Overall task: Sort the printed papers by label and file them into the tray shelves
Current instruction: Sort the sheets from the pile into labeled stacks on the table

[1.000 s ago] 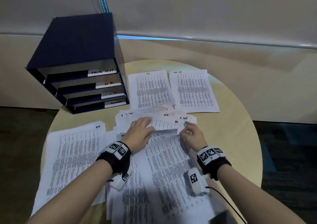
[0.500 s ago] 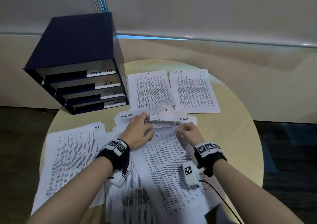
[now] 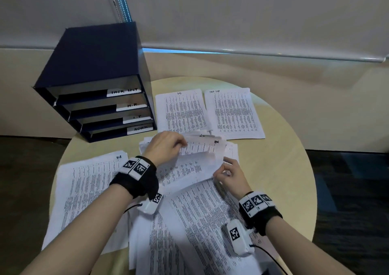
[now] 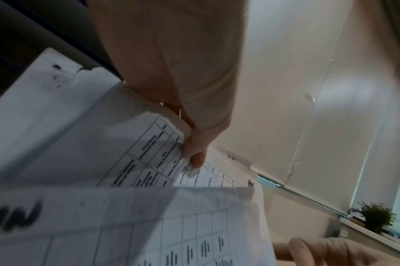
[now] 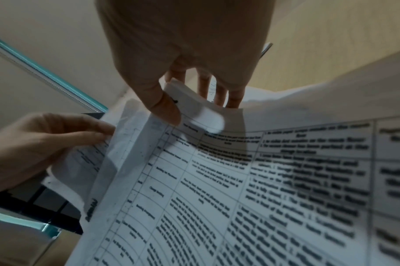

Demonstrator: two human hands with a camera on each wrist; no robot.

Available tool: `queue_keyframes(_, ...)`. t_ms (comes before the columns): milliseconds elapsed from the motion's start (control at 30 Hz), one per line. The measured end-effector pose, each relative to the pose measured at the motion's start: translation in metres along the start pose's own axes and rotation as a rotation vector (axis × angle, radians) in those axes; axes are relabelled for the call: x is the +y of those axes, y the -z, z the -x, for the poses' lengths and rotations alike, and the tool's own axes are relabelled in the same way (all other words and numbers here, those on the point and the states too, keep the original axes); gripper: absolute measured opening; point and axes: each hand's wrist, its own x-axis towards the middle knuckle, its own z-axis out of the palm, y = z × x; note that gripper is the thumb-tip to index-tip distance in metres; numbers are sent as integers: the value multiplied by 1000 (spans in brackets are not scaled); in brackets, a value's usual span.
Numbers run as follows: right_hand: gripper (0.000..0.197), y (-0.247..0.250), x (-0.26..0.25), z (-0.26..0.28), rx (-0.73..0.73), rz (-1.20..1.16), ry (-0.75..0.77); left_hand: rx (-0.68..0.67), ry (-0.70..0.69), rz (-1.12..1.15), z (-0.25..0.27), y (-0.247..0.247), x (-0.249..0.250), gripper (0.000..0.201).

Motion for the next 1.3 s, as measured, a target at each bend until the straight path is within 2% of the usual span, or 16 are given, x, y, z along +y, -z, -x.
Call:
queue_keyframes(67,18,2,3,3,-34,-26,-23,10,-77,-55,9,12,3,20)
queue_keyframes(167,11,3,2,10,-43,-67,-61,89,-202,-151,25,35,10,22)
queue_keyframes(233,15,5,1,12,-25,-47,-35,249,-296,-213,35,60,17,31)
queue_keyframes(300,22,10,0,14,-11,-49,-9,454,-348,-259,44,91,21,28)
queue_keyframes(400,19,24,-4,21,-66,-182,-5,754,-297,-142,57,133,19,21)
queue_keyframes(467,23,35,-7,25,-84,-279,-9,856,-182,65,62,148,12,17)
queue_keyframes(500,28,42,-8,26,-82,-329,-14,865,-119,155,63,152,6,18)
queue_keyframes(567,37,53,-14,27,-88,-452,-34,762,-13,321,65,153,-8,26)
queue_keyframes(667,33,69,-24,25,-75,-548,-46,421,115,508,66,138,-32,26)
queue_keyframes(800,28,74,-27,17,-46,-494,-81,-71,301,501,65,88,-50,19)
queue_keyframes(867,27,66,-26,14,-49,-408,-110,-186,380,534,68,55,-50,19)
queue_keyframes(967,22,47,-21,13,-116,-157,-115,-217,423,438,71,3,-45,21)
queue_keyframes(1067,13,25,-21,17,-150,-35,-157,-192,318,227,72,-37,-42,34)
queue_keyframes(1167,13,6,-16,16,-136,29,-169,-169,290,88,72,-59,-36,43)
queue_keyframes(1300,16,-7,-13,5,-143,158,-111,-84,340,53,67,-69,-35,46)
